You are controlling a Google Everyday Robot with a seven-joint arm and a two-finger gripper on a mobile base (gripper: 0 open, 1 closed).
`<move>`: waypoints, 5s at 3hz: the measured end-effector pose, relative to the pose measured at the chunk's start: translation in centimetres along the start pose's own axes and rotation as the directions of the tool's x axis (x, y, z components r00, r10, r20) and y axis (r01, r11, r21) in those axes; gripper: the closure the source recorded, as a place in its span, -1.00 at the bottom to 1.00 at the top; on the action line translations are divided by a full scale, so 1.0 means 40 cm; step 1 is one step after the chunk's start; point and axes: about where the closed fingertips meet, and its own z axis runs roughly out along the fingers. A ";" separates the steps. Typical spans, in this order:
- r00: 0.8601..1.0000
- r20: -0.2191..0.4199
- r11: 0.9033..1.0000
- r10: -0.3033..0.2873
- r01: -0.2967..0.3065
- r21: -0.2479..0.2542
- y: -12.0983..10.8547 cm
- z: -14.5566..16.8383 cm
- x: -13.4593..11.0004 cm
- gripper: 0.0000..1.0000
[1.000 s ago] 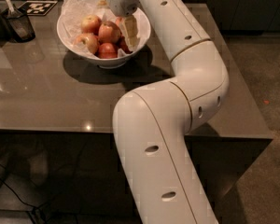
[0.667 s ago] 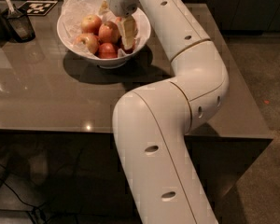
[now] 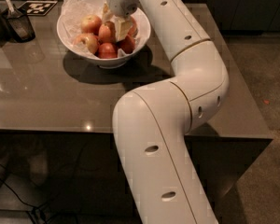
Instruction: Pick apple from white bowl
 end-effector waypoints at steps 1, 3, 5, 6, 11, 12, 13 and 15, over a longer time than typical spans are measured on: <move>1.000 0.000 1.000 0.000 0.000 0.000 0.000 0.000 0.000 0.79; 0.999 0.000 0.996 0.036 -0.036 0.080 -0.037 -0.046 0.004 1.00; 0.996 -0.025 0.976 0.088 -0.081 0.204 -0.068 -0.210 0.012 1.00; 0.996 -0.032 0.971 0.088 -0.078 0.225 -0.072 -0.242 0.010 1.00; 0.996 -0.032 0.971 0.088 -0.078 0.226 -0.072 -0.242 0.010 -1.00; 0.996 -0.032 0.971 0.088 -0.078 0.226 -0.072 -0.242 0.010 -1.00; 0.990 -0.067 0.978 0.125 -0.112 0.175 -0.069 -0.203 0.004 -1.00; 0.967 -0.146 0.978 0.208 -0.206 0.028 -0.059 -0.061 -0.039 -1.00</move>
Offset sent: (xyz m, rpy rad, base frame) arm 0.0000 0.0000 0.0000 0.0000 0.0000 0.0000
